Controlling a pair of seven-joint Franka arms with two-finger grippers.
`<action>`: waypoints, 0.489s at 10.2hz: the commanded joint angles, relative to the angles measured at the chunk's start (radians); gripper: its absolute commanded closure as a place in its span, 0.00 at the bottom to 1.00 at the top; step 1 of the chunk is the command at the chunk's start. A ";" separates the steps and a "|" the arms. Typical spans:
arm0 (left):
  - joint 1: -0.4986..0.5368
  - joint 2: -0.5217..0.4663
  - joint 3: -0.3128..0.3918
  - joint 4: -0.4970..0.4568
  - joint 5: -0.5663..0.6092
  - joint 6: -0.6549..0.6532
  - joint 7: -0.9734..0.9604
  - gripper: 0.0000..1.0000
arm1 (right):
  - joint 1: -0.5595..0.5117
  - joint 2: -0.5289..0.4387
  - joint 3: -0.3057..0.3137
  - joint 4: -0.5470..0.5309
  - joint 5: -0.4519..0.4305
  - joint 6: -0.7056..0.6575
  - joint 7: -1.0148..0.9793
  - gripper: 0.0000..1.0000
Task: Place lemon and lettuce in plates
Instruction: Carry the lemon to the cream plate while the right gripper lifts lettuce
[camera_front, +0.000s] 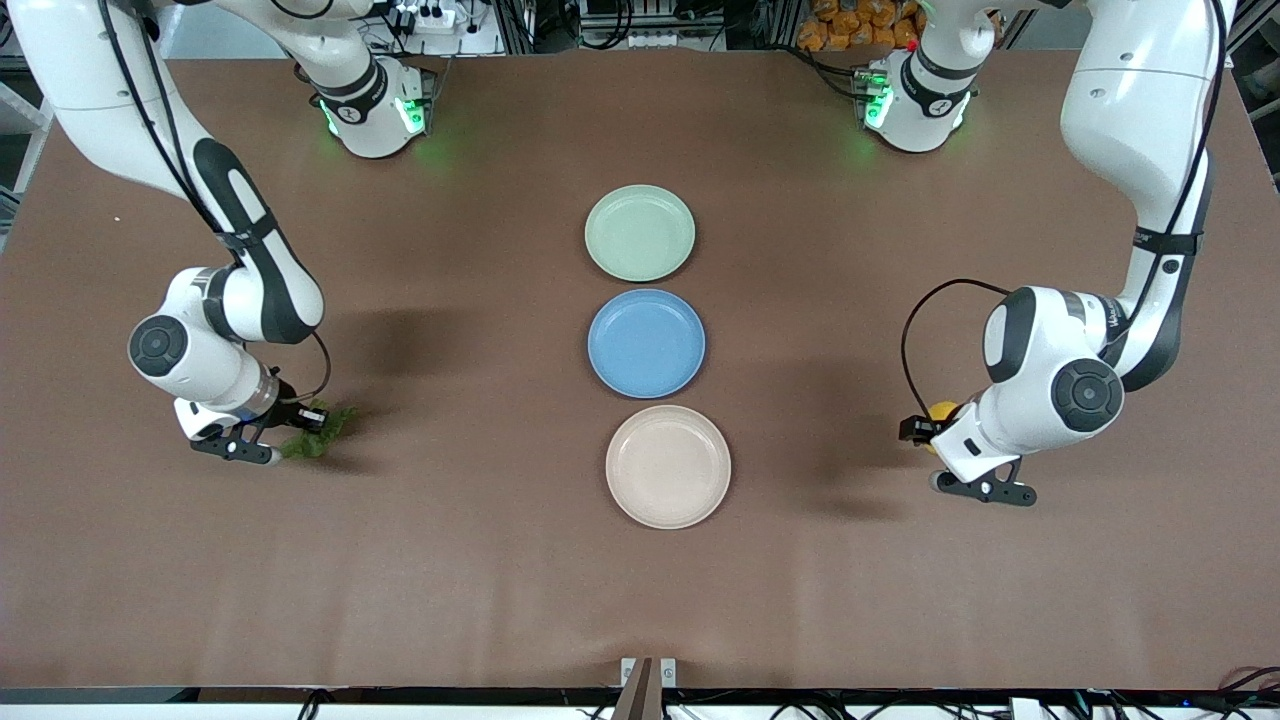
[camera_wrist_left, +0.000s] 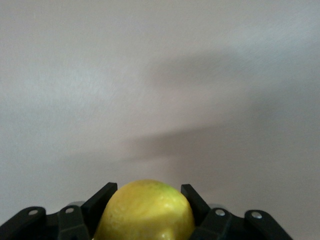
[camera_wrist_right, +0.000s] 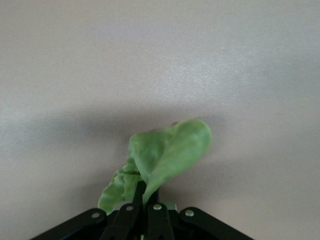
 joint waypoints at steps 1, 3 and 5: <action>-0.012 -0.001 -0.030 0.056 -0.038 -0.025 -0.016 0.65 | 0.005 -0.098 0.012 -0.019 0.009 -0.092 0.018 1.00; -0.066 0.013 -0.035 0.094 -0.071 -0.025 -0.077 0.65 | 0.016 -0.149 0.012 -0.063 0.009 -0.094 0.016 1.00; -0.131 0.042 -0.035 0.154 -0.091 -0.025 -0.143 0.65 | 0.025 -0.199 0.013 -0.114 0.009 -0.085 0.016 1.00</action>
